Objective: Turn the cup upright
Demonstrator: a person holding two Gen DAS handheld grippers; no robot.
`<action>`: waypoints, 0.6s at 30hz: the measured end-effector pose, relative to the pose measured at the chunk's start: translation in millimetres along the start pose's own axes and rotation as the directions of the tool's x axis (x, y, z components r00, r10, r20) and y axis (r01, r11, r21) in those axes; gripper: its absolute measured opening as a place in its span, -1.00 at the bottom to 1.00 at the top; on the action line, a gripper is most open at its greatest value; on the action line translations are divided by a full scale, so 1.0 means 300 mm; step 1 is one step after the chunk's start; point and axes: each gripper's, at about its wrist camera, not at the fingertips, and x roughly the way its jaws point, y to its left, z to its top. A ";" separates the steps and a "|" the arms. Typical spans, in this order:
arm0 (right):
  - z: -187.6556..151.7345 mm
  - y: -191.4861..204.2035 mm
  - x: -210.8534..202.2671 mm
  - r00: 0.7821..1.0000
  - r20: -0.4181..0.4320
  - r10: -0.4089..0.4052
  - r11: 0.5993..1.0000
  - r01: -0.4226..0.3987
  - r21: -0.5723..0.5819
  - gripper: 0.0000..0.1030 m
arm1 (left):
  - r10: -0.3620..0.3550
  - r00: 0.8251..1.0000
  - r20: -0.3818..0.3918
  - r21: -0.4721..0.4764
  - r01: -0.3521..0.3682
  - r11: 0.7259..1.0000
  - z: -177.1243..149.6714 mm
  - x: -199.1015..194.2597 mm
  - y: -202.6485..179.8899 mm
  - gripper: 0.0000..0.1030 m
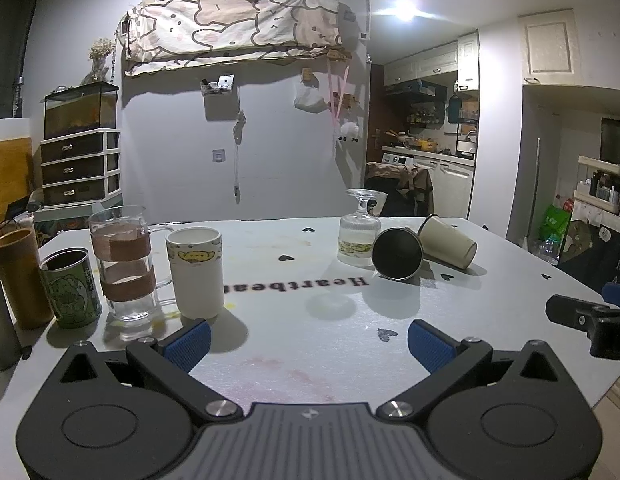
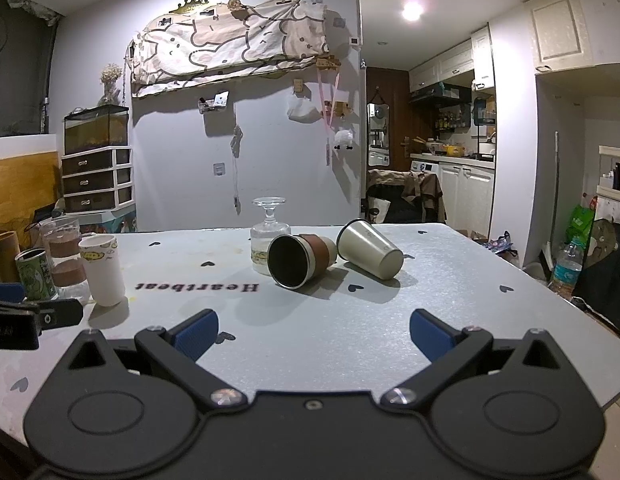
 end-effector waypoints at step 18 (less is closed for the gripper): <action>-0.013 0.036 0.026 1.000 -0.007 0.002 1.000 -0.002 0.000 1.00 | 0.002 1.000 -0.002 -0.001 -0.002 1.000 -0.002 -0.002 -0.005 1.00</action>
